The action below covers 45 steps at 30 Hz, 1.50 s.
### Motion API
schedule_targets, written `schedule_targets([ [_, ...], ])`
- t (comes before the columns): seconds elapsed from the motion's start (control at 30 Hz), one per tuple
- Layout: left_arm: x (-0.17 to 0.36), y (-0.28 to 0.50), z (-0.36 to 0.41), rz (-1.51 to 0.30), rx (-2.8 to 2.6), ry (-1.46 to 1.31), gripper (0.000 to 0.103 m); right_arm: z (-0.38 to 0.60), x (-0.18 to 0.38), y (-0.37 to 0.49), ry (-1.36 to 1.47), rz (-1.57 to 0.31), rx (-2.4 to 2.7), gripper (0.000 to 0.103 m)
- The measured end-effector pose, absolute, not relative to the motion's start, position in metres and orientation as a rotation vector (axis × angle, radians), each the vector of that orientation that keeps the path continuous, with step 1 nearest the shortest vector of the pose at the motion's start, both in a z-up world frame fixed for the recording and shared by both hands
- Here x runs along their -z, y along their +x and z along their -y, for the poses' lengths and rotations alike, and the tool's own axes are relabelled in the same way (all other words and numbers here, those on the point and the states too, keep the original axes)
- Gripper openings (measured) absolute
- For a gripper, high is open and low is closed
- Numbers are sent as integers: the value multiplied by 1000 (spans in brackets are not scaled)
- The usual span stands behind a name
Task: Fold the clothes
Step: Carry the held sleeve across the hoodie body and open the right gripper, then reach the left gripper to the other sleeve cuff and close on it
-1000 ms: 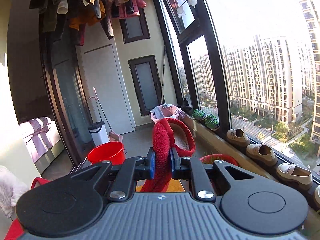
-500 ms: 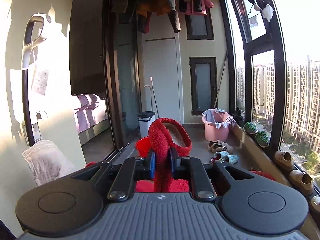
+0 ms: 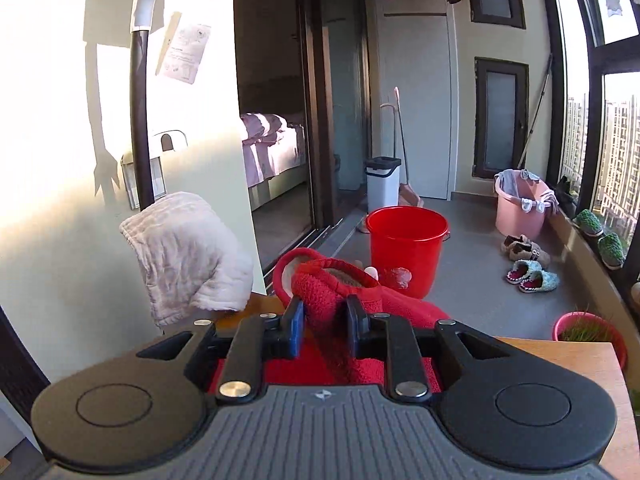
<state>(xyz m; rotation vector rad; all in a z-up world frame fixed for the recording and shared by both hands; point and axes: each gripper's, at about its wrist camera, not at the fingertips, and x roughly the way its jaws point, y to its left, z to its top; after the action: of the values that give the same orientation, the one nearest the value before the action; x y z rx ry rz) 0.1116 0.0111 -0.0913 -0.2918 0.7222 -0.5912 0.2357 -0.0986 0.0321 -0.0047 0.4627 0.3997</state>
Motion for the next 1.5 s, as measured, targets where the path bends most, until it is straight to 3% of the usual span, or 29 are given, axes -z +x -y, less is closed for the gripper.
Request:
schedule_targets([
  [0.23,92,112,-14,-719,600,-306,103,104,-40,224,57,-441,-469,43],
  [0.37,92,111,-13,-723,601,-299,103,131,-37,210,135,-460,-469,46],
  [0.53,91,112,-13,-728,601,-292,103,172,-14,176,220,-483,-458,62],
  [0.73,93,122,-31,-759,616,-447,103,210,24,131,316,-514,-452,71],
  [1.17,67,129,-143,-713,260,-745,103,209,77,85,305,-506,-469,78],
  [1.5,85,147,-240,-726,11,-1070,97,208,89,88,328,-526,-492,82],
])
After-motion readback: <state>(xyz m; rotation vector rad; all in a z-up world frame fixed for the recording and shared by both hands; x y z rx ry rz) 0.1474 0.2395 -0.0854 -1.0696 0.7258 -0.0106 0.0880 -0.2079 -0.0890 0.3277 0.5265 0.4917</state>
